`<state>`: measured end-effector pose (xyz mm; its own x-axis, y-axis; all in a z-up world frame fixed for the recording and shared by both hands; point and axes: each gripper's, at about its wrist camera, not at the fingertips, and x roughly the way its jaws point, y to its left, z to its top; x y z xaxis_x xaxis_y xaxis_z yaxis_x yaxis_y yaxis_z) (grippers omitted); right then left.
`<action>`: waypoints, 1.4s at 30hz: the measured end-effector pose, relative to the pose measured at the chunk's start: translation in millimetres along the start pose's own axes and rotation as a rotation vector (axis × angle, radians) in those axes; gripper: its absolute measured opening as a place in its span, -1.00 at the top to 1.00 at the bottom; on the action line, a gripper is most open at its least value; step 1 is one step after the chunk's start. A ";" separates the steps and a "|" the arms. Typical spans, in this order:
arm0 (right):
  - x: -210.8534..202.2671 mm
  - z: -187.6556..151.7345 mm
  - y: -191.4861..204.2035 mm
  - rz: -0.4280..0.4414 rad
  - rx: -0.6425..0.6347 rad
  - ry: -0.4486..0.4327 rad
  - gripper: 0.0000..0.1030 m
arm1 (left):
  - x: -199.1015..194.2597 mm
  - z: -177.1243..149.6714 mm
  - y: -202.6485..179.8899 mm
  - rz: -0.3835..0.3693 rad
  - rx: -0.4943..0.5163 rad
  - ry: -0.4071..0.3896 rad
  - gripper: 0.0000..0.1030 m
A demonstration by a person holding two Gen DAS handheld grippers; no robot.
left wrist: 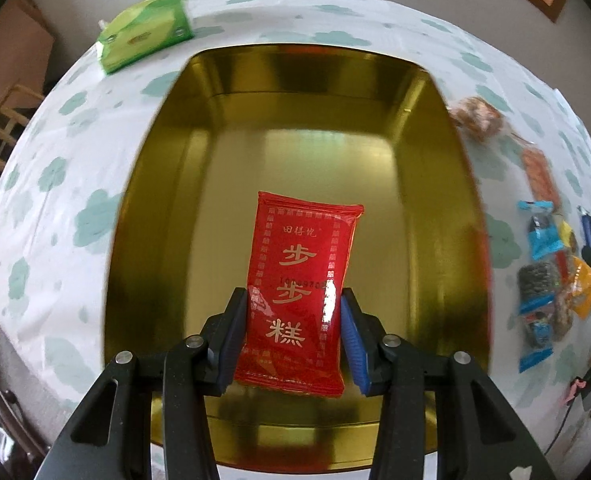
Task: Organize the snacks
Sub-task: 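Lift the red packet into the gold tin and open the left gripper, then carry the crackers pack over the tin and release it with the right gripper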
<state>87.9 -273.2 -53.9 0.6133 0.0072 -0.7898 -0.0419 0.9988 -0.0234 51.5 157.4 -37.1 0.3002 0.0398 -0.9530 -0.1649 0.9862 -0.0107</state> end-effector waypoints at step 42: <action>-19.5 18.9 29.8 -0.042 0.047 0.053 0.00 | -22.5 -13.0 24.4 0.029 0.016 -0.110 -0.27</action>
<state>89.6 -242.7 -27.6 0.5708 -0.0356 -0.8203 0.0205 0.9994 -0.0292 28.5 178.5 -19.8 0.3970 0.0848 -0.9139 -0.1602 0.9868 0.0220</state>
